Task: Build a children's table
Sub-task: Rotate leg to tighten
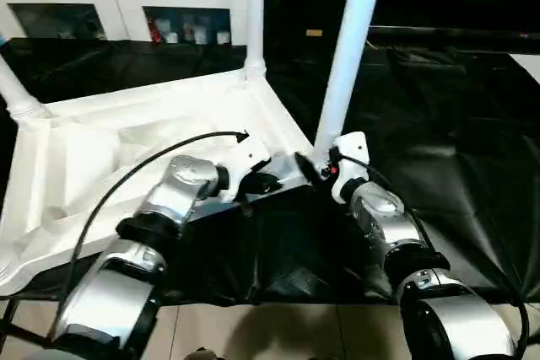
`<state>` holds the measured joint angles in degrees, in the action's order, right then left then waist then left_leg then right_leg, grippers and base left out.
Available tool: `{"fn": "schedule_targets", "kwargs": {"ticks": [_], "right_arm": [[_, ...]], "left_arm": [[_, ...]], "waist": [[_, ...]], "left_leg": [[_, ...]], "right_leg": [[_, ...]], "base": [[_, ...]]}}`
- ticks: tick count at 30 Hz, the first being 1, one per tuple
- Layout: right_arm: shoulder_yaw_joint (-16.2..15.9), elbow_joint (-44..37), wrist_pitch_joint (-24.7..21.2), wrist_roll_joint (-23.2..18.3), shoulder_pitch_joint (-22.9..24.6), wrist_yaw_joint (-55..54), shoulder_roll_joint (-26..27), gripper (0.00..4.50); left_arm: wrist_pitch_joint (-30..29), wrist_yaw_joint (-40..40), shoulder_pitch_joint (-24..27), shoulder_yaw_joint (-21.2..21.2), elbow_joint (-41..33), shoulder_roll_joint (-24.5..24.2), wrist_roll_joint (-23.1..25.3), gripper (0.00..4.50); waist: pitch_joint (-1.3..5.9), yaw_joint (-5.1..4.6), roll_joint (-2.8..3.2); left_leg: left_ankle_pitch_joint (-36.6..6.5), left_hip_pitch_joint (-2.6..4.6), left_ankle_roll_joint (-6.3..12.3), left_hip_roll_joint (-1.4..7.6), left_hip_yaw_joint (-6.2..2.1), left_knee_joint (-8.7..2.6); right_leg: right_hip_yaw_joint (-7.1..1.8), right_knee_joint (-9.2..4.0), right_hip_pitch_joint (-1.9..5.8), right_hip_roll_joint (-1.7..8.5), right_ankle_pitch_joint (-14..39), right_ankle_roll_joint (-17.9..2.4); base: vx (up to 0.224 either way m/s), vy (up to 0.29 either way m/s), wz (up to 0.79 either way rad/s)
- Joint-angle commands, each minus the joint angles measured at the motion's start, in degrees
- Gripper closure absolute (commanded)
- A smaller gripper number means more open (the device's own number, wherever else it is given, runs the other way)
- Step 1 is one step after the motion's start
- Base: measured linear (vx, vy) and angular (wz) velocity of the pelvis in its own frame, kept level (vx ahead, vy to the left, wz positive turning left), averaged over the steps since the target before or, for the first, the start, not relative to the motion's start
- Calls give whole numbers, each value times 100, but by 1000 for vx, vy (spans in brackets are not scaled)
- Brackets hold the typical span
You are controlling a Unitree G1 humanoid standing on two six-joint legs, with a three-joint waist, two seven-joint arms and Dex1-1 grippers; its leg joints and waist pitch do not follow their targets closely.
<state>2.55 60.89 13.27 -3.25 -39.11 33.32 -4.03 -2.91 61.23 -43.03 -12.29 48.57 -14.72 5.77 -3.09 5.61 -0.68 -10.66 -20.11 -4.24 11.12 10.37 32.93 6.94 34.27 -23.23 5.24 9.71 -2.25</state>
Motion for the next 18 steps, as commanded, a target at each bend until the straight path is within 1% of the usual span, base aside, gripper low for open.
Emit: {"fn": "schedule_targets", "kwargs": {"ticks": [1,2,3,4,5,6,7,8,9,10,12,13,14,17,18], "right_arm": [[-248,-36,57,-33,-101,622,85,68],[-248,-36,57,-33,-101,622,85,68],[-451,-222,54,-31,-14,1546,-98,68],[-530,-287,49,-41,20,1921,-165,68],[-530,-287,49,-41,20,1921,-165,68],[-639,-391,4,-65,75,2342,-240,68],[-804,-568,-137,-117,167,2955,-345,68],[-947,-741,-300,-173,256,3441,-431,68],[-966,-765,-324,-181,268,3501,-442,68],[-1137,-980,-518,-230,377,4036,-542,68],[-1198,-1044,-563,-225,411,4163,-576,68],[-1429,-1243,-709,-179,516,4561,-688,68],[-1512,-1332,-785,-174,558,4703,-724,68],[-1599,-1472,-896,-169,615,4946,-764,68],[-1626,-1533,-937,-166,642,5025,-772,83]], "left_arm": [[206,370,40,-164,-199,36,-104,450],[206,370,40,-164,-199,36,-104,450],[317,816,100,-226,-261,-164,-162,450],[361,980,119,-242,-279,-236,-183,450],[361,980,119,-242,-279,-236,-183,450],[380,1140,129,-253,-282,-311,-204,450],[428,1339,131,-264,-266,-409,-222,450],[450,1474,125,-271,-246,-479,-228,450],[454,1489,124,-272,-244,-488,-227,450],[499,1630,116,-290,-225,-568,-219,450],[520,1670,113,-301,-220,-594,-209,450],[581,1765,107,-331,-204,-672,-178,450],[585,1824,111,-340,-213,-703,-178,450],[613,1937,132,-378,-243,-768,-187,450],[622,1983,148,-393,-258,-794,-187,450]], "waist": [[410,39,9],[408,41,15],[412,58,19],[403,64,21],[396,55,16],[390,55,10],[394,75,-6],[389,81,-12],[377,98,-7],[378,124,3],[372,138,-1],[364,162,-6],[360,175,-14],[364,208,-17],[371,221,-15]], "left_leg": [[-756,-24,525,263,-52,-319],[-760,-16,525,270,-50,-322],[-810,-3,540,267,-49,-314],[-877,-25,573,271,-50,-313],[-899,-27,584,276,-50,-321],[-943,-10,540,289,-49,-327],[-968,-7,561,273,-48,-317],[-954,-19,573,277,-51,-319],[-990,-15,589,283,-55,-328],[-1042,8,576,290,-55,-326],[-1083,14,531,300,-59,-339],[-1158,34,448,297,-62,-348],[-1210,41,414,304,-60,-352],[-1189,37,371,309,-69,-360],[-1179,39,357,309,-70,-358]], "right_leg": [[-370,-313,383,426,773,-1289],[-370,-312,374,429,766,-1313],[-365,-313,376,432,795,-1337],[-361,-308,384,429,831,-1345],[-364,-319,380,426,872,-1332],[-373,-328,361,437,977,-1321],[-370,-339,384,434,1064,-1297],[-373,-336,380,434,1088,-1282],[-373,-359,377,441,1212,-1242],[-376,-372,357,446,1340,-1207],[-382,-380,346,447,1439,-1184],[-377,-400,333,444,1621,-1151],[-387,-408,324,455,1718,-1105],[-390,-410,323,463,1816,-1039],[-389,-410,324,470,1817,-1036]], "base": [[0,0,0],[0,0,0],[0,0,0],[0,0,0],[0,0,0],[0,0,0],[0,0,0],[0,0,0],[0,0,0],[0,0,0],[0,0,0],[0,0,0],[0,0,0],[0,0,0],[0,0,0]]}}
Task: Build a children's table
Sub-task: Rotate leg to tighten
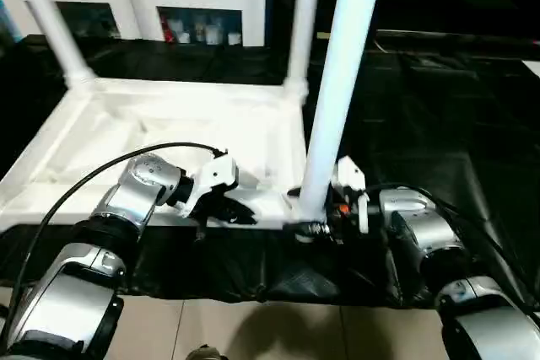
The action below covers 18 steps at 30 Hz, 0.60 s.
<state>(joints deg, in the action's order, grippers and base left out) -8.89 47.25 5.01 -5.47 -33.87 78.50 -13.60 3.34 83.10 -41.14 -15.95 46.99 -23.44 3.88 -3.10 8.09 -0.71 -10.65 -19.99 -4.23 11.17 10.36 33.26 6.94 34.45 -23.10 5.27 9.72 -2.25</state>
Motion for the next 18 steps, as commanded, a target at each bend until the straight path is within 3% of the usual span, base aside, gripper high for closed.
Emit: {"fn": "schedule_targets", "kwargs": {"ticks": [1,9,15,18], "right_arm": [[-497,-208,-138,58,136,549,184,83],[-510,-600,-491,-64,299,598,141,141],[-64,-493,-492,-196,289,-245,390,177],[412,-67,-236,-131,76,-1737,690,178]], "left_arm": [[7,-176,-30,-34,-108,61,3,450],[5,-115,-42,-17,-83,64,-14,450],[-169,-449,-92,89,-51,185,-56,450],[-407,-1039,-232,213,40,404,-11,450]], "waist": [[370,-12,-17],[384,21,-20],[368,8,2],[340,-47,11]], "left_leg": [[-1163,21,334,303,-70,-393],[-1013,25,329,296,-63,-386],[-1175,14,196,291,-80,-408],[-1384,39,62,287,-95,-430]], "right_leg": [[-388,-429,307,470,1839,-1011],[-389,-408,306,461,1617,-1007],[-379,-446,308,476,1934,-924],[-379,-500,273,487,2351,-824]], "base": [[0,0,0],[0,0,0],[0,0,0],[0,0,0]]}}
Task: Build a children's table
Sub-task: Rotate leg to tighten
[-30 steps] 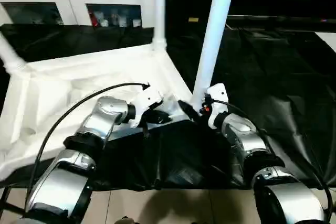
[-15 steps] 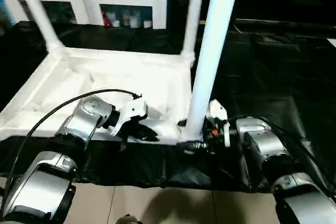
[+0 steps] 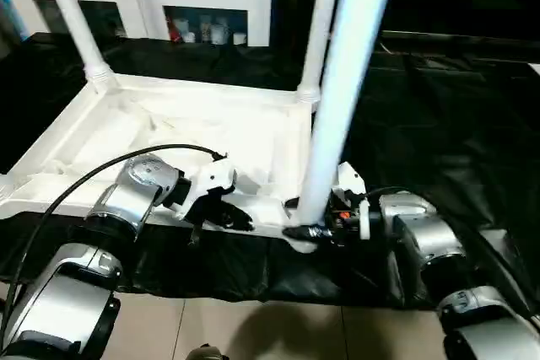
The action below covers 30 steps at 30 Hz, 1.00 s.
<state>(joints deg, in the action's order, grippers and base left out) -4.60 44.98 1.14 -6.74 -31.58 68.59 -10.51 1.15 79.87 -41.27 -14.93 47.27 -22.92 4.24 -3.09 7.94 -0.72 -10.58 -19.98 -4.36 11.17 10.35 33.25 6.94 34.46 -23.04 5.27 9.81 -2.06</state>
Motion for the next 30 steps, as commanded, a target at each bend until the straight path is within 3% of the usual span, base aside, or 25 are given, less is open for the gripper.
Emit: {"fn": "schedule_targets", "kwargs": {"ticks": [1,3,5,6,7,10,13,14,15,18,21,25,27,30], "right_arm": [[76,241,203,3,-195,-1066,441,179],[332,567,331,91,-358,-2287,616,179],[445,785,425,144,-455,-2976,714,180],[491,898,447,199,-505,-3354,767,180],[531,1062,441,283,-581,-3833,840,180],[586,1301,490,420,-695,-4456,952,180],[639,1573,764,485,-861,-4763,1091,180],[642,1596,799,482,-877,-4768,1102,145],[659,1623,861,458,-909,-4761,1115,110],[715,1661,932,293,-989,-4485,1083,108],[656,1672,982,304,-1012,-4262,1012,72],[320,1473,964,280,-859,-2502,666,67],[141,1299,966,231,-734,-1699,531,67],[-38,1106,917,210,-600,-1005,374,67]], "left_arm": [[-224,-845,-250,134,30,409,-40,450],[-359,-1264,-339,183,81,638,-12,450],[-434,-1533,-383,189,114,812,17,450],[-485,-1723,-407,196,133,926,41,450],[-531,-2000,-433,196,164,1090,81,450],[-603,-2376,-447,204,184,1325,118,450],[-655,-2643,-441,194,194,1550,147,450],[-652,-2654,-440,189,194,1562,152,450],[-635,-2633,-431,177,180,1562,154,450],[-548,-2459,-376,136,111,1462,160,450],[-464,-2297,-337,95,80,1345,187,450],[-36,-1402,-195,-9,-39,858,103,450],[68,-1110,-176,-43,-36,702,81,450],[150,-932,-192,-67,7,562,100,450]], "waist": [[342,-60,31],[359,-96,32],[386,-154,27],[397,-161,22],[414,-179,31],[430,-177,25],[427,-160,55],[425,-165,49],[417,-165,47],[412,-170,68],[421,-175,74],[427,-185,86],[420,-182,100],[401,-154,108]], "left_leg": [[-1480,38,-18,270,-118,-436],[-1414,54,-55,256,-126,-435],[-1241,54,-94,265,-117,-426],[-1184,43,-65,256,-111,-414],[-930,22,43,236,-81,-390],[-604,-17,234,209,-62,-359],[-672,1,307,217,-58,-354],[-711,-4,312,218,-59,-357],[-783,1,321,217,-57,-362],[-915,0,324,225,-64,-368],[-877,-3,359,233,-69,-365],[-779,-56,535,244,-62,-335],[-830,-44,620,251,-50,-325],[-1012,-17,555,280,-62,-346]], "right_leg": [[-363,-538,284,505,2595,-756],[-367,-541,279,498,2520,-739],[-387,-484,274,486,2042,-883],[-387,-458,285,476,1847,-941],[-389,-402,302,440,1253,-1092],[-392,-336,339,426,651,-1229],[-383,-342,345,430,681,-1261],[-381,-350,346,436,726,-1262],[-379,-368,348,428,823,-1243],[-380,-381,351,436,960,-1217],[-381,-361,360,427,823,-1241],[-358,-307,403,413,486,-1382],[-357,-309,383,408,469,-1438],[-363,-352,365,430,836,-1388]], "base": [[0,0,0],[0,0,0],[0,0,0],[0,0,0],[0,0,0],[0,0,0],[0,0,0],[0,0,0],[0,0,0],[0,0,0],[0,0,0],[0,0,0],[0,0,0],[0,0,0]]}}
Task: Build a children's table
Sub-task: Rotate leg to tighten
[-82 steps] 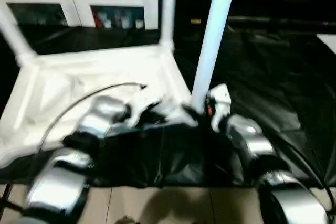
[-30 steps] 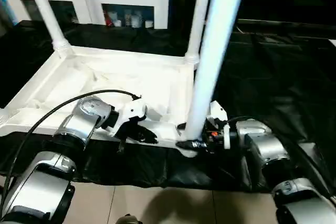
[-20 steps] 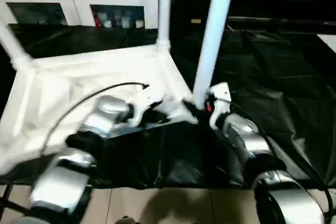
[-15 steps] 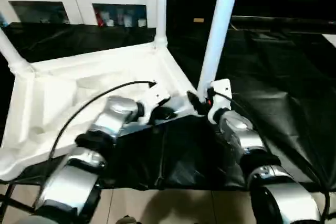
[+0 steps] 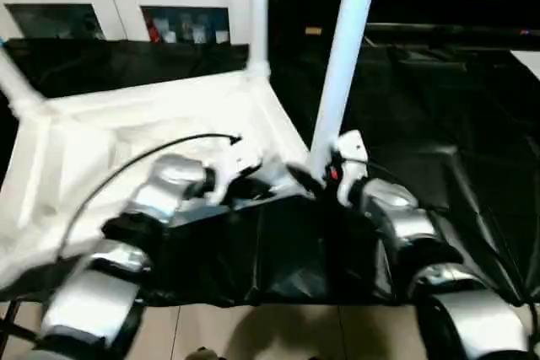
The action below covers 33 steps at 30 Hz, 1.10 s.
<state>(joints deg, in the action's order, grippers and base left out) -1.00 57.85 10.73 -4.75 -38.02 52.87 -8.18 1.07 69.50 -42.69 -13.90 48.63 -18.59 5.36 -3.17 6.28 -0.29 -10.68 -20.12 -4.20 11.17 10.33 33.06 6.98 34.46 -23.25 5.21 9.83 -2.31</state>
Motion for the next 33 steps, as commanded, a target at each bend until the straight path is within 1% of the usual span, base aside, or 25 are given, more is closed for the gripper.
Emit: {"fn": "schedule_targets", "kwargs": {"ticks": [1,2,3,4,5,6,7,8,9,11,12,13,15,18,21,22,24,26,27,28,29,30,31,32,33], "right_arm": [[-454,-258,-105,-14,91,807,96,67],[-556,-401,-203,-60,172,1200,20,67],[-598,-460,-241,-80,205,1354,-11,67],[-699,-612,-364,-131,280,1695,-81,67],[-833,-798,-522,-162,365,2130,-175,67],[-833,-798,-522,-162,365,2130,-175,67],[-1001,-993,-651,-157,452,2507,-274,67],[-1001,-993,-651,-157,452,2507,-274,67],[-1129,-1161,-756,-158,524,2782,-338,67],[-1230,-1257,-784,-106,581,2924,-368,67],[-1240,-1273,-784,-91,592,2935,-368,83],[-1246,-1290,-789,-81,602,2946,-367,83],[-1247,-1400,-893,-102,646,2969,-372,93],[-1256,-1565,-1046,-160,712,2988,-394,123],[-1257,-1623,-1089,-175,739,2993,-401,147],[-1210,-1716,-1168,-224,789,2942,-394,154],[-1160,-1729,-1195,-258,802,2889,-372,170],[-965,-1675,-1202,-302,780,2539,-271,176],[-965,-1675,-1202,-302,780,2539,-271,180],[-826,-1607,-1187,-309,740,2209,-193,180],[-575,-1442,-1078,-268,654,1477,-55,183],[-537,-1414,-1058,-260,640,1361,-35,184],[-392,-1284,-1008,-232,574,881,41,184],[-261,-1148,-932,-194,510,393,112,184],[-261,-1148,-932,-194,510,393,112,185]], "left_arm": [[186,140,-64,-173,-101,96,-1,450],[234,200,-86,-178,-58,45,13,450],[254,225,-94,-179,-41,26,18,450],[294,324,-103,-178,-18,-16,5,450],[337,475,-99,-182,-13,-69,-19,450],[337,475,-99,-182,-13,-69,-19,450],[384,607,-98,-198,-3,-117,-33,450],[384,607,-98,-198,-3,-117,-33,450],[386,750,-93,-207,-9,-149,-70,450],[391,885,-80,-227,-22,-188,-86,450],[398,904,-78,-232,-23,-199,-82,450],[407,920,-77,-236,-20,-209,-78,450],[463,955,-84,-237,23,-244,-70,450],[490,991,-87,-226,59,-270,-62,450],[497,999,-85,-222,69,-280,-62,450],[483,1001,-81,-197,89,-285,-78,450],[469,999,-79,-183,94,-283,-87,450],[420,944,-74,-143,104,-272,-104,450],[420,944,-74,-143,104,-272,-104,450],[389,827,-83,-111,127,-246,-100,450],[288,561,-121,-62,179,-175,-66,450],[271,520,-128,-55,187,-163,-60,450],[212,286,-171,-20,235,-93,-31,450],[148,79,-204,7,264,-20,-9,450],[148,79,-204,7,264,-20,-9,450]], "waist": [[401,19,64],[399,23,66],[380,40,63],[374,49,59],[380,65,56],[385,71,54],[377,75,54],[379,87,47],[385,106,53],[394,136,45],[388,151,44],[391,164,55],[393,167,51],[398,175,49],[397,186,45],[398,189,37],[392,191,44],[389,190,46],[385,186,44],[384,184,45],[375,163,39],[367,147,34],[367,127,19],[374,120,25],[359,77,34]], "left_leg": [[-1088,6,459,281,-62,-338],[-1133,14,430,280,-64,-342],[-1262,25,426,277,-62,-347],[-1321,45,416,286,-53,-351],[-1351,42,393,290,-66,-357],[-1324,36,383,293,-72,-357],[-1344,34,366,292,-73,-362],[-1336,33,371,285,-70,-358],[-1313,46,348,298,-68,-354],[-1216,32,358,292,-69,-350],[-1209,30,357,287,-66,-351],[-1210,33,327,291,-73,-356],[-1195,35,300,293,-77,-362],[-1170,34,288,290,-76,-361],[-1161,31,282,286,-76,-361],[-1153,36,282,286,-74,-360],[-1181,35,269,288,-74,-363],[-1196,35,249,288,-76,-368],[-1217,30,232,286,-80,-372],[-1230,33,224,285,-81,-376],[-1290,43,142,288,-87,-385],[-1318,39,95,291,-100,-397],[-1364,34,71,270,-105,-402],[-1358,41,54,276,-102,-396],[-1437,54,0,272,-113,-405]], "right_leg": [[-369,-365,380,436,1020,-1338],[-367,-376,378,433,1108,-1323],[-365,-413,373,419,1315,-1258],[-375,-427,350,423,1391,-1236],[-376,-427,361,429,1469,-1217],[-377,-417,364,433,1455,-1211],[-378,-425,353,434,1504,-1199],[-377,-430,360,435,1523,-1176],[-386,-426,340,456,1523,-1180],[-386,-415,352,454,1485,-1157],[-381,-426,347,454,1528,-1134],[-378,-429,345,459,1586,-1109],[-378,-423,343,451,1574,-1100],[-377,-424,345,454,1548,-1082],[-376,-428,346,458,1598,-1040],[-376,-434,342,458,1619,-1026],[-374,-440,336,458,1674,-1016],[-375,-447,333,461,1739,-996],[-372,-448,336,462,1790,-976],[-372,-459,334,464,1832,-960],[-373,-464,314,474,2023,-910],[-376,-474,311,482,2096,-884],[-360,-498,334,476,2270,-809],[-371,-494,322,491,2271,-803],[-369,-516,301,491,2376,-801]], "base": [[0,0,0],[0,0,0],[0,0,0],[0,0,0],[0,0,0],[0,0,0],[0,0,0],[0,0,0],[0,0,0],[0,0,0],[0,0,0],[0,0,0],[0,0,0],[0,0,0],[0,0,0],[0,0,0],[0,0,0],[0,0,0],[0,0,0],[0,0,0],[0,0,0],[0,0,0],[0,0,0],[0,0,0],[0,0,0]]}}
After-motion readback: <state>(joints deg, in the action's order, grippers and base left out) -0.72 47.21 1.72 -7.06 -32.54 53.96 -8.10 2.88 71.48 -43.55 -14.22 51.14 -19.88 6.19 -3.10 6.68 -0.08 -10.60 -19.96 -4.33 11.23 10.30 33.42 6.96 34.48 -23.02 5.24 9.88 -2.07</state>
